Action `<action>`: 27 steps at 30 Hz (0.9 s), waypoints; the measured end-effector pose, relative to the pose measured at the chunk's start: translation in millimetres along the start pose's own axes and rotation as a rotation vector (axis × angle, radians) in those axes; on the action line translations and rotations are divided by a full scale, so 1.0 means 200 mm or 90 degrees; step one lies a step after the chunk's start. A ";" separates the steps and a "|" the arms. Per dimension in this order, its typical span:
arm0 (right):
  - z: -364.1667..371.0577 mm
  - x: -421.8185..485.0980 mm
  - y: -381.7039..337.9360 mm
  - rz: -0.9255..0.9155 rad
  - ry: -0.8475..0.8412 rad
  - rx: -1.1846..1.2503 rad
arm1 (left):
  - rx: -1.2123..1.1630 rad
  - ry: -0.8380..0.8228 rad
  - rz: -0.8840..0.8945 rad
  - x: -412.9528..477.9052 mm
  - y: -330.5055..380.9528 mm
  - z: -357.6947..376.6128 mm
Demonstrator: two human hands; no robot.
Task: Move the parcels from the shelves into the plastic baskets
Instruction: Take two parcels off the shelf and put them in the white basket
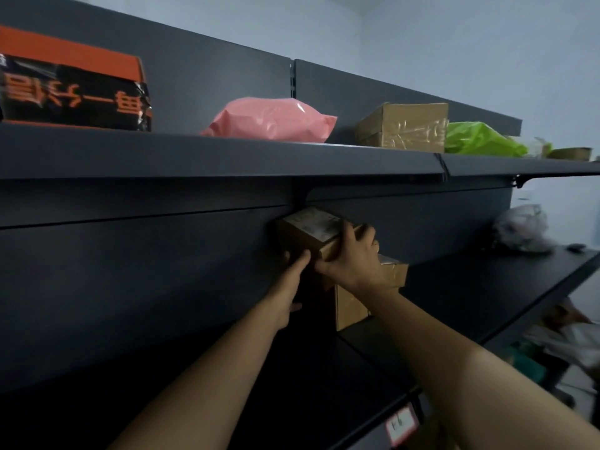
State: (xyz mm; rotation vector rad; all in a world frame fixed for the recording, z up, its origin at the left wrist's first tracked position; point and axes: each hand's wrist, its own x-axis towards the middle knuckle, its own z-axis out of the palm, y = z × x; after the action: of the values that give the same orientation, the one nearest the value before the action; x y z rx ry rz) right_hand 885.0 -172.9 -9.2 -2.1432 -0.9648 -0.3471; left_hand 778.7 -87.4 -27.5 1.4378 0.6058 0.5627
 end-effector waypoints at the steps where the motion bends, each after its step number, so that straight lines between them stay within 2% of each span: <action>1: 0.01 -0.03 0.01 -0.029 0.004 -0.003 | -0.053 0.001 -0.024 0.00 0.00 0.00; 4: 0.05 -0.16 0.01 -0.121 -0.013 -0.023 | -0.171 0.006 -0.065 -0.01 0.02 -0.02; 7: 0.05 -0.21 0.02 -0.188 -0.079 0.039 | -0.155 0.085 -0.073 -0.06 -0.02 -0.10; 9: 0.04 -0.19 0.02 -0.198 -0.073 0.084 | -0.135 0.133 -0.037 -0.08 -0.07 -0.19; 11: 0.05 -0.13 0.06 -0.189 -0.004 -0.020 | -0.106 0.158 0.032 -0.11 -0.12 -0.27; 13: 0.07 -0.05 0.11 -0.157 0.017 -0.208 | -0.080 0.173 0.084 -0.15 -0.17 -0.31; 15: 0.09 -0.01 0.14 -0.106 -0.050 -0.324 | -0.053 0.177 0.112 -0.18 -0.21 -0.33; 17: 0.12 0.00 0.17 -0.083 -0.130 -0.372 | -0.018 0.177 0.133 -0.22 -0.24 -0.35; 19: 0.17 -0.02 0.17 -0.103 -0.154 -0.385 | 0.011 0.176 0.149 -0.24 -0.26 -0.37; 22: 0.18 -0.06 0.16 -0.167 -0.090 -0.361 | 0.038 0.187 0.151 -0.26 -0.29 -0.38; 27: 0.15 -0.07 0.15 -0.214 -0.067 -0.074 | 0.027 0.230 0.111 -0.31 -0.31 -0.36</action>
State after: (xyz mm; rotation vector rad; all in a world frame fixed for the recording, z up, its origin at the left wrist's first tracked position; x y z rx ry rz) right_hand 895.3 -172.2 -52.6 -2.1172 -1.4007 -0.4664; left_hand 683.5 -80.3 -89.4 1.4480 0.7828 0.9650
